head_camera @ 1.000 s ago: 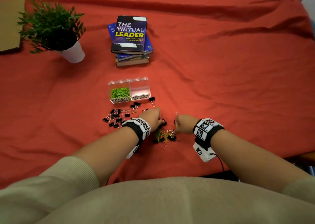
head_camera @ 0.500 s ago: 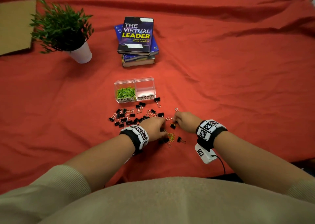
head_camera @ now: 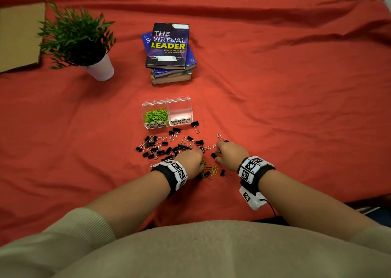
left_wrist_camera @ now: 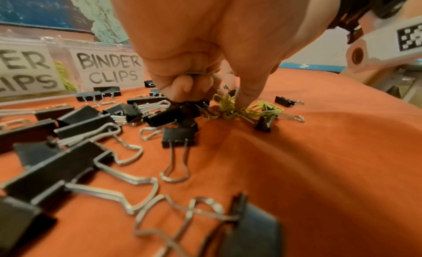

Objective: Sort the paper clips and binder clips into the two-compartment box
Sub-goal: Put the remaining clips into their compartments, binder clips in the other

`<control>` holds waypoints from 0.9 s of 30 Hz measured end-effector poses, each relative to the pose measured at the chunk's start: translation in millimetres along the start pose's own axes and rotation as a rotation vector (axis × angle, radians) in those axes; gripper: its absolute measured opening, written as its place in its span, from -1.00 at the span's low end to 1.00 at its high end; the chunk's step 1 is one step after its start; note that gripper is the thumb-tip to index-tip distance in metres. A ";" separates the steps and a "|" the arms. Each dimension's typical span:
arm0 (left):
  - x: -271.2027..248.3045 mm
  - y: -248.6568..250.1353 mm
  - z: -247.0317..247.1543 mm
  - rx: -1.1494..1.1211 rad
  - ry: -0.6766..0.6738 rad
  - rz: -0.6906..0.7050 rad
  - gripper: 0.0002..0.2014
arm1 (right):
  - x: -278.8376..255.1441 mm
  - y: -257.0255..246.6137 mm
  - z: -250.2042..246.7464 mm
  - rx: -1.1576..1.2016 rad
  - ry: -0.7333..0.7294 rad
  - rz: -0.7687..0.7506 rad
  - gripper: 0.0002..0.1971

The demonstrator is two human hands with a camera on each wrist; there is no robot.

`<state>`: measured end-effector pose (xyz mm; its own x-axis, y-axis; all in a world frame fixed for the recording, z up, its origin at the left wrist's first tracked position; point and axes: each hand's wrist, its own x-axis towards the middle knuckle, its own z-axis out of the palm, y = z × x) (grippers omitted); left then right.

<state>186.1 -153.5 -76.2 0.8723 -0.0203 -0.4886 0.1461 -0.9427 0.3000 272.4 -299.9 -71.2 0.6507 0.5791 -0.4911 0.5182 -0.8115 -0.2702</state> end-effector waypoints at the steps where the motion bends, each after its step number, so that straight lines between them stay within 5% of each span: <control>1: -0.3 -0.5 0.5 -0.044 -0.004 -0.008 -0.77 | -0.7 -1.2 1.3 -0.017 0.006 -0.020 -0.71; 7: -4.2 -3.8 -12.4 -0.407 0.085 -0.047 -0.90 | -0.3 0.4 2.9 0.015 0.000 -0.038 -0.71; 11: -3.7 -12.0 -23.5 -0.484 0.099 -0.122 -0.91 | 7.7 3.8 -8.4 0.212 0.040 0.025 -0.76; 16: -2.6 -17.7 -30.2 -0.572 0.095 -0.117 -0.97 | 8.7 3.8 -17.8 0.113 0.126 0.015 -0.69; 21: -2.3 -18.5 -30.8 -0.550 0.058 -0.161 -0.80 | 4.2 -0.5 -1.6 -0.109 0.021 -0.088 -0.77; 27: -3.1 -15.5 -30.7 -0.515 -0.058 -0.111 -0.70 | -0.7 -4.6 11.7 -0.095 0.010 -0.096 -0.78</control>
<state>195.5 -128.6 -54.2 0.8133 0.0376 -0.5806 0.4590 -0.6546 0.6006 263.1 -297.5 -79.4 0.6011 0.6547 -0.4583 0.6282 -0.7416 -0.2354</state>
